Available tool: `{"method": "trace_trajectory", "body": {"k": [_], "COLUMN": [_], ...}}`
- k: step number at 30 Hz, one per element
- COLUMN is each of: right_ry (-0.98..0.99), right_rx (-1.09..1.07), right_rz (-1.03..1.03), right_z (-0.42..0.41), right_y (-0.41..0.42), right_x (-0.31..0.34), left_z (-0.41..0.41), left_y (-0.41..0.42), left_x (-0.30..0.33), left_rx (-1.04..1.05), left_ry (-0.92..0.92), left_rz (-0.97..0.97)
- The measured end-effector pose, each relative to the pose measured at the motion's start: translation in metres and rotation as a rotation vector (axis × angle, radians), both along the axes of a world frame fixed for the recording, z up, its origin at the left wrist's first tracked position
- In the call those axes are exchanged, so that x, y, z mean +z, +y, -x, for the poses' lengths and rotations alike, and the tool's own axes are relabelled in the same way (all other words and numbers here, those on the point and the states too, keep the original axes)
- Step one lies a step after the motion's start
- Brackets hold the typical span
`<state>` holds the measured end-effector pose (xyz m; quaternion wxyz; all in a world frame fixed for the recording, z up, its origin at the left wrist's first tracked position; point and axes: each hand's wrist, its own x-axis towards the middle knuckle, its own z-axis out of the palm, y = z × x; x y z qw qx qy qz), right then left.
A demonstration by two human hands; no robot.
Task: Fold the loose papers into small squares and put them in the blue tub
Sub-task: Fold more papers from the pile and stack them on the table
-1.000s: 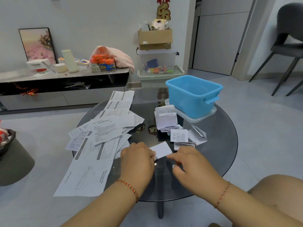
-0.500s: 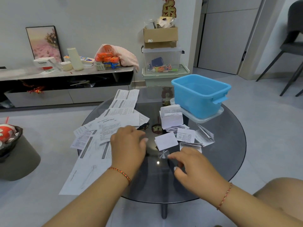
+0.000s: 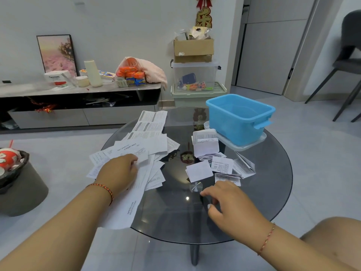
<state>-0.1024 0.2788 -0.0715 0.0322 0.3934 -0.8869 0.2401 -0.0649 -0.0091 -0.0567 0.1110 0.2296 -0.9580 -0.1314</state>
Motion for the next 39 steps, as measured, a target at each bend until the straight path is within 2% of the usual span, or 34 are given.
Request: {"method": "trace_trajectory", "body": {"k": [3,8,13,17,23,26,28,31,35,39], "right_ry": [-0.008,-0.021,-0.075,-0.055,0.049,0.013,-0.022,-0.055,-0.116,-0.114], "right_rx": [0.002,0.012,-0.044,-0.037,0.239,0.307,0.293,0.274,0.224,0.044], "right_rz": [-0.009,-0.008,0.130,0.207,0.093,0.018,0.049,0.082,0.108,0.091], "right_z": [0.000,-0.001,-0.006,-0.009,-0.011,-0.008,-0.006,-0.005,-0.007,-0.005], "right_y": [0.000,0.003,0.005,0.007,0.023,0.025,0.027,0.028,0.029,0.030], "right_x": [0.001,0.003,0.007,0.005,0.001,-0.004,-0.005,-0.005,-0.003,-0.007], "left_z": [0.002,-0.009,-0.047,-0.071,-0.080,-0.083,-0.086,-0.083,-0.076,-0.072], "left_y": [0.000,0.022,0.077,0.117,0.151,0.151,0.146,0.132,0.126,0.135], "left_x": [0.002,0.025,0.047,0.033,-0.019,-0.034,-0.035,-0.041,-0.045,-0.042], "left_rx": [0.036,0.169,-0.057,-0.319,-0.561,-0.613,-0.547,-0.443,-0.384,-0.274], "left_ry": [0.036,0.248,0.495,0.533,0.584,0.513,0.382,0.334,0.312,0.294], "left_rz": [0.063,0.247,0.489,0.575,0.500,0.278,0.084,-0.088,-0.107,-0.184]}}
